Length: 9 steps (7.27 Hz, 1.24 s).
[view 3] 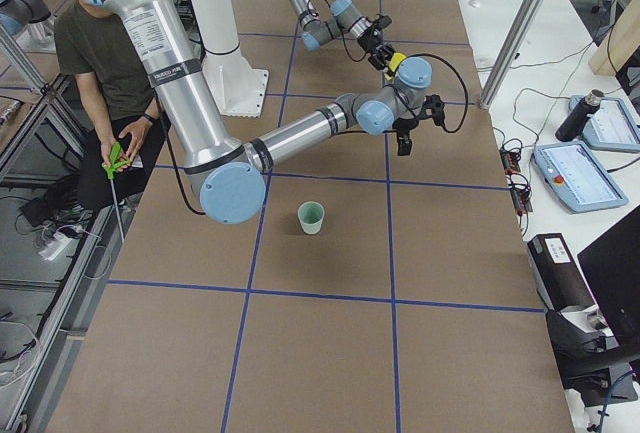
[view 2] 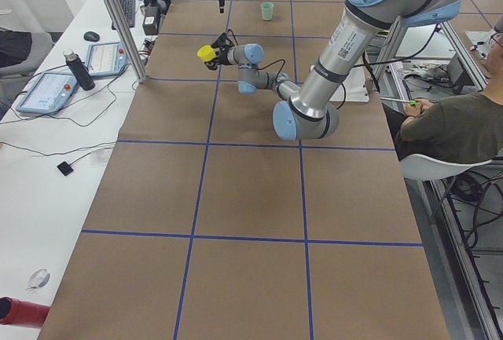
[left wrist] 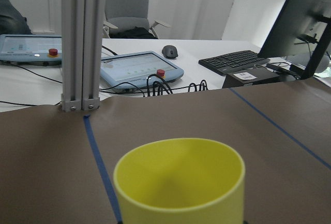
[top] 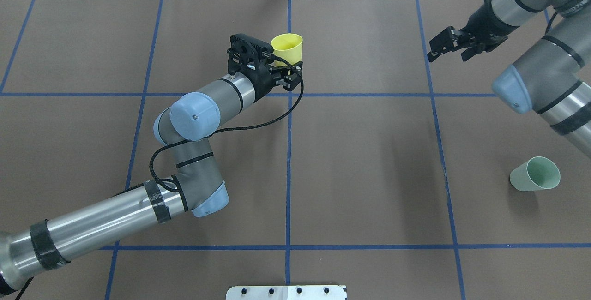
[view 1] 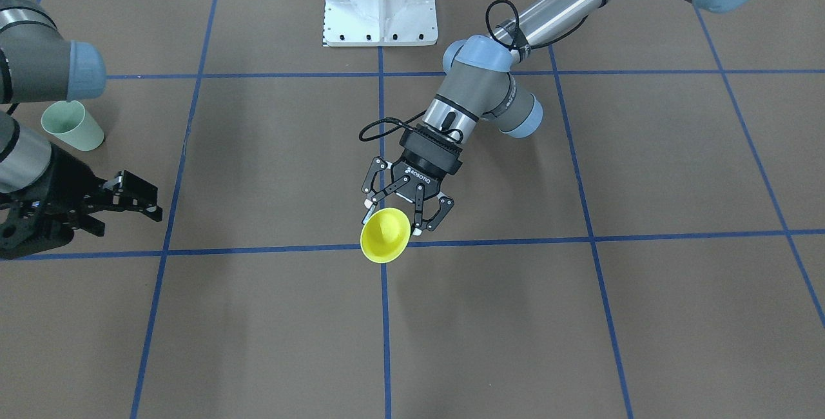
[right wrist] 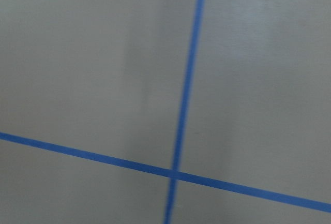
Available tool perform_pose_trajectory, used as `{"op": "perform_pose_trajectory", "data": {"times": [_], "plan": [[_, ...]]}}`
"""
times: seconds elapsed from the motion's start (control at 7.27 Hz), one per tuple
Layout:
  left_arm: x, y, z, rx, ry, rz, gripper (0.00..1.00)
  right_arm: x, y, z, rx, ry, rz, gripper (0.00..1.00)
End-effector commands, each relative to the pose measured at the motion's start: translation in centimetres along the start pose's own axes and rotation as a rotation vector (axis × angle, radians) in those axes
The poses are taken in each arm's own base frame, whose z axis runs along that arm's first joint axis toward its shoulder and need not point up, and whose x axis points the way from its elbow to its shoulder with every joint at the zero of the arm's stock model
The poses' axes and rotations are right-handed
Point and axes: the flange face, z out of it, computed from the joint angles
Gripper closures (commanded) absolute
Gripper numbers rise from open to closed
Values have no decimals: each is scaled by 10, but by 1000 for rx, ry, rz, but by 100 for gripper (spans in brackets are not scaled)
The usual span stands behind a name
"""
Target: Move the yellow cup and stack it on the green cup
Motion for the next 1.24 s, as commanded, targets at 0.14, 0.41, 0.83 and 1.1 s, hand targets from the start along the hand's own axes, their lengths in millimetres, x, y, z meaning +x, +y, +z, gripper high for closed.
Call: {"op": "perform_pose_trajectory", "data": {"times": [0.14,0.41,0.83,1.1], "plan": [[-4,46,-26,29,109,169,50,-90,8,15,-13,-77,-48,1],[-28,83,-51,64,143,307,50,-130,30,18,-23,-127,-92,1],[-12,117,-70,103,175,372,50,-203,58,43,-52,-158,-75,1],[-10,117,-73,122,173,364,49,-231,72,61,-45,-147,-82,1]]}}
